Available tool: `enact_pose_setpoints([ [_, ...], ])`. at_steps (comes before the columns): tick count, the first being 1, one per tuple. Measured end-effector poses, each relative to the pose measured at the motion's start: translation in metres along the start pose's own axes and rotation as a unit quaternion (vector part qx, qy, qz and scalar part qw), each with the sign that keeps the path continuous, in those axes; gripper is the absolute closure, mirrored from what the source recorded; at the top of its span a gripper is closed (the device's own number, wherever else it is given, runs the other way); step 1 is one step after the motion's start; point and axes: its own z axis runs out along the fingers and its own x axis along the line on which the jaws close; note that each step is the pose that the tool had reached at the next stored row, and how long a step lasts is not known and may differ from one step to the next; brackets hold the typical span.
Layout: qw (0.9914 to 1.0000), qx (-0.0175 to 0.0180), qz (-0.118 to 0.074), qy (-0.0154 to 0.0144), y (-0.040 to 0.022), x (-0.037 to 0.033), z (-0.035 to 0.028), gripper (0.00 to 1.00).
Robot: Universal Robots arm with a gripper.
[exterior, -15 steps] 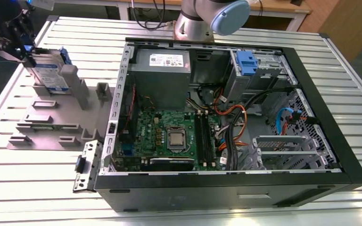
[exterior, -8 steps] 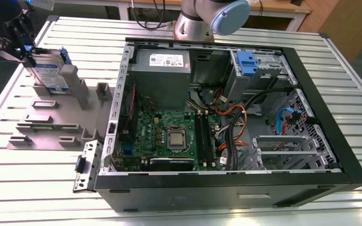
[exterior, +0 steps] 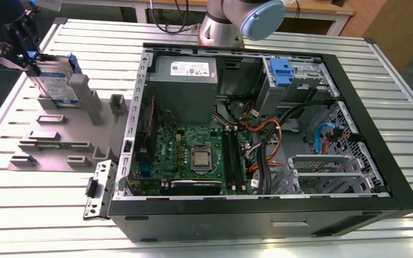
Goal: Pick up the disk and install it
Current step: 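Pick up the disk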
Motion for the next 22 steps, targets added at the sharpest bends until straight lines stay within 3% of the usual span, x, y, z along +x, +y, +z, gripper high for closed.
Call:
enact_pose_setpoints([
  [22, 1.0, 0.0001, 0.0, 0.0027, 0.0006, -0.0011, -0.028, 0.64],
])
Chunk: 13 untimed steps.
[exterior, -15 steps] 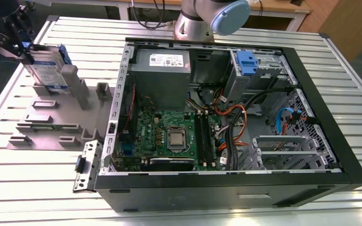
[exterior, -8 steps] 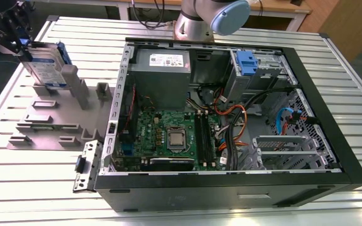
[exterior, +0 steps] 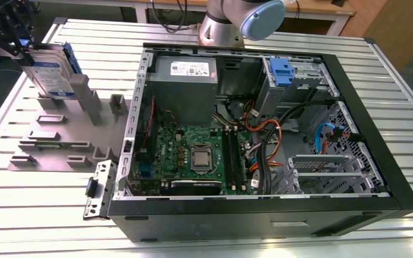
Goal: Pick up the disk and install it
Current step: 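Pick up the disk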
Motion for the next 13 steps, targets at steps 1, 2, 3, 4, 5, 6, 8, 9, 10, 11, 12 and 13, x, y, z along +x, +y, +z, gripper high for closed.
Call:
enact_pose_setpoints([
  [1, 1.0, -0.0001, 0.0, 0.0001, 0.0, -0.0001, -0.0017, 0.64],
  [2, 1.0, 0.0, 0.0, 0.0001, 0.0001, -0.0001, -0.0031, 0.64],
  [3, 1.0, 0.0, 0.0, 0.0002, 0.0001, -0.0001, -0.0044, 0.64],
  [4, 1.0, 0.0, 0.0, 0.0002, 0.0001, -0.0002, -0.0057, 0.64],
  [5, 1.0, 0.0, 0.0, 0.0003, 0.0002, -0.0002, -0.0071, 0.64],
  [6, 1.0, 0.0, 0.0, 0.0003, 0.0002, -0.0003, -0.0084, 0.64],
  [8, 1.0, 0.0, 0.0, 0.0003, 0.0003, -0.0004, -0.0111, 0.64],
  [9, 1.0, 0.0, 0.0, 0.0003, 0.0003, -0.0004, -0.0126, 0.64],
  [10, 1.0, 0.0, 0.0, 0.0003, 0.0003, -0.0005, -0.0142, 0.64],
  [11, 1.0, 0.0, 0.0, 0.0003, 0.0003, -0.0006, -0.0157, 0.64],
  [12, 1.0, 0.0, 0.0, 0.0003, 0.0004, -0.0006, -0.0172, 0.64],
  [13, 1.0, 0.0001, 0.0, 0.0003, 0.0004, -0.0006, -0.0186, 0.64],
])
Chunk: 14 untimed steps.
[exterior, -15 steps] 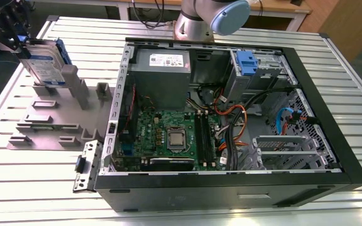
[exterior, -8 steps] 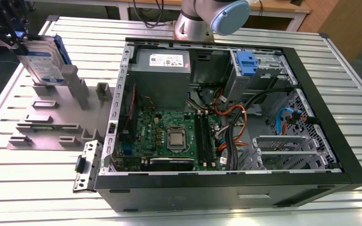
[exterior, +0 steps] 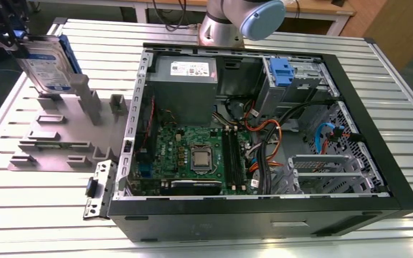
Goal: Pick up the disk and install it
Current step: 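Pick up the disk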
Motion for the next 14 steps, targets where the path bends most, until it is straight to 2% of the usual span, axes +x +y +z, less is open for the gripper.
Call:
enact_pose_setpoints([
  [4, 1.0, -0.0001, 0.0, 0.0, 0.0001, -0.0002, -0.0044, 0.64],
  [14, 1.0, -0.0001, 0.0, 0.0, 0.0001, -0.0002, -0.0061, 0.64],
])
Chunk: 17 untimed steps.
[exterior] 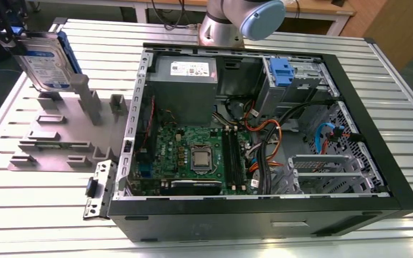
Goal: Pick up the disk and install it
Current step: 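Pick up the disk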
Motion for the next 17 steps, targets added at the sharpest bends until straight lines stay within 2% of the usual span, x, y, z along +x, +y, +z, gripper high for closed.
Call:
enact_pose_setpoints([
  [13, 1.0, 0.0, 0.0, 0.0, 0.0001, -0.0001, -0.003, 0.64],
  [15, 1.0, 0.0, 0.0, 0.0, 0.0004, -0.0006, -0.0176, 0.64],
  [17, 1.0, 0.0, 0.0, 0.0, 0.0004, -0.0006, -0.0179, 0.64],
])
